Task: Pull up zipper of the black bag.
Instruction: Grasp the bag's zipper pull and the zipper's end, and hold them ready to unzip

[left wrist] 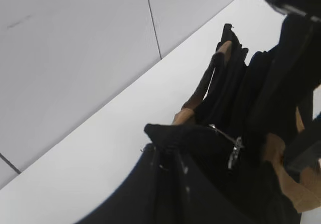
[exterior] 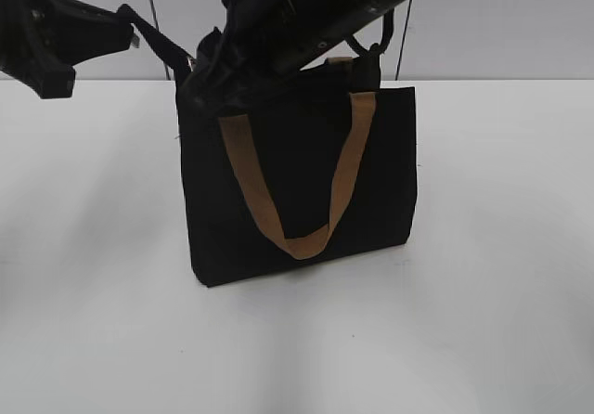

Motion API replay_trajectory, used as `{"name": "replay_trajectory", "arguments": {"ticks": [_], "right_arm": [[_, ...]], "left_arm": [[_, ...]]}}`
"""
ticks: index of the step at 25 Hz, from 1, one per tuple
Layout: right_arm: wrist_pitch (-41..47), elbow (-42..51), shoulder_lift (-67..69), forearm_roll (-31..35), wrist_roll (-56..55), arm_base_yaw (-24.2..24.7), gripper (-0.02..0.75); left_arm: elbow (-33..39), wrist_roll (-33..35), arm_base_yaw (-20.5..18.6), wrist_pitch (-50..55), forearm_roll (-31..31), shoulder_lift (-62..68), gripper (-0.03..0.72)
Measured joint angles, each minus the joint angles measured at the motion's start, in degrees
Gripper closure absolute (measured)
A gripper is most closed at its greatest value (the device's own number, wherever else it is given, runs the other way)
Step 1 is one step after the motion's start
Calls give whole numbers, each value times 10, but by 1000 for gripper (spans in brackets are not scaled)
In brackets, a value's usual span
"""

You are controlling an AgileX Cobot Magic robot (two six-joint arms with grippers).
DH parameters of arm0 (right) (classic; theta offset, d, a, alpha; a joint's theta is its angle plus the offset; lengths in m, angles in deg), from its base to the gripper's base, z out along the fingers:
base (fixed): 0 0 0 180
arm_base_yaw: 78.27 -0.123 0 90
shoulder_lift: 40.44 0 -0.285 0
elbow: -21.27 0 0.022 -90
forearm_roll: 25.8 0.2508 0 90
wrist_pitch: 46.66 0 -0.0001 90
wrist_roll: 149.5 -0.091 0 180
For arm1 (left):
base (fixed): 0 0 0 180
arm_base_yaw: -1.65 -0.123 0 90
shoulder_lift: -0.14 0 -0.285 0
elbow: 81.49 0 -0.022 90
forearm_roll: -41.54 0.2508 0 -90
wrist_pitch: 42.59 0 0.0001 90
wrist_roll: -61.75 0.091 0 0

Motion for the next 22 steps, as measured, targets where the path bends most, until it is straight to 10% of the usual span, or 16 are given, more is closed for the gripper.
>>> {"name": "replay_trajectory", "arguments": {"ticks": [22], "right_arm": [[-19,0,20,-30,-2,0,358]], "left_arm": [[0,-2,0,10,1,0,662]]}}
